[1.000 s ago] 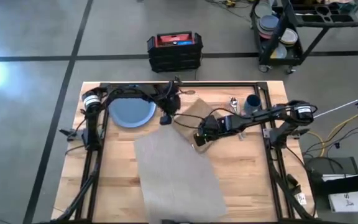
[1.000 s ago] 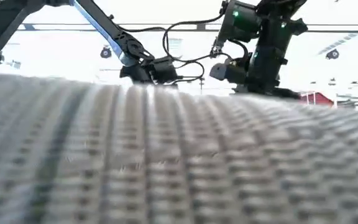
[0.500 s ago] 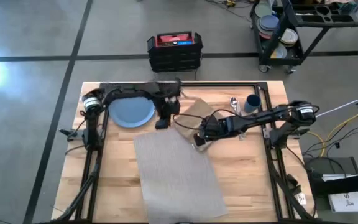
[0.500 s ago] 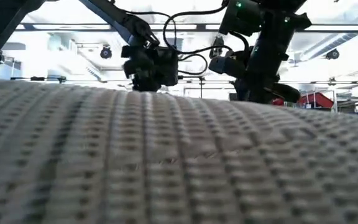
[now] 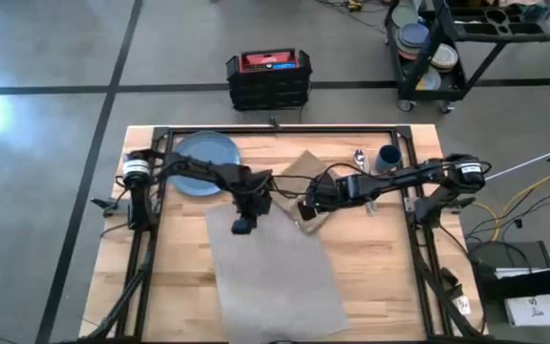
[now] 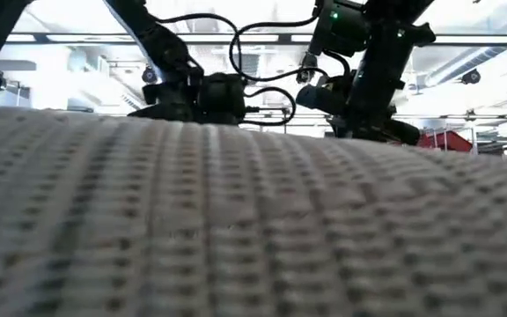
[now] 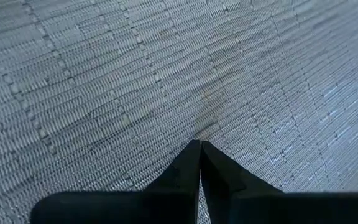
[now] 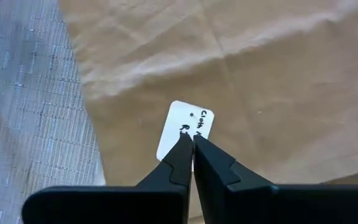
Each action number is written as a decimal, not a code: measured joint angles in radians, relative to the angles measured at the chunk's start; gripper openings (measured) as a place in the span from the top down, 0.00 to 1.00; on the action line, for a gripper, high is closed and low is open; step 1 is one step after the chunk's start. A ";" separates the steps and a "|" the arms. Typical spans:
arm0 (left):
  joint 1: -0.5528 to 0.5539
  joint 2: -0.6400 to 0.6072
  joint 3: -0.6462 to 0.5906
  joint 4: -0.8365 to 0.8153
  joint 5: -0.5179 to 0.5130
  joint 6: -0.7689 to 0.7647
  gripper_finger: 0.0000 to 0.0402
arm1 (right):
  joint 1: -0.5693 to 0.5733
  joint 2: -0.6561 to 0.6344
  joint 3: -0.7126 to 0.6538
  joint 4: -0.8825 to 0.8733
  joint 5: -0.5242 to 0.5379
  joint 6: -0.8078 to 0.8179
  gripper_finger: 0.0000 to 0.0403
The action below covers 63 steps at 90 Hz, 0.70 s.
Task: Set table place
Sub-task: Fold the brown table napkin
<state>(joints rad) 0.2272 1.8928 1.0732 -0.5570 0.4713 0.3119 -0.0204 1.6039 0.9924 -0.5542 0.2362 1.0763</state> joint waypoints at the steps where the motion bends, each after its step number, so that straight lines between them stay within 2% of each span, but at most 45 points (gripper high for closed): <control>1: 0.003 0.000 -0.003 0.001 0.000 0.000 1.00 | 0.000 0.000 0.000 -0.001 0.000 0.000 1.00; 36: 0.162 -0.020 0.011 -0.008 -0.050 0.027 1.00 | 0.000 0.000 -0.001 -0.027 0.003 0.004 1.00; 52: 0.174 -0.068 0.011 -0.007 -0.115 0.027 1.00 | -0.027 -0.033 -0.002 -0.115 0.069 0.018 1.00; 63: 0.173 -0.116 0.025 0.000 -0.116 0.027 1.00 | -0.077 -0.080 -0.002 -0.124 0.079 -0.033 1.00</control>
<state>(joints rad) 0.4006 1.7764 1.0980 -0.5570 0.3557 0.3389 -0.0970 1.5235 0.9901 -0.6777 0.3157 1.0436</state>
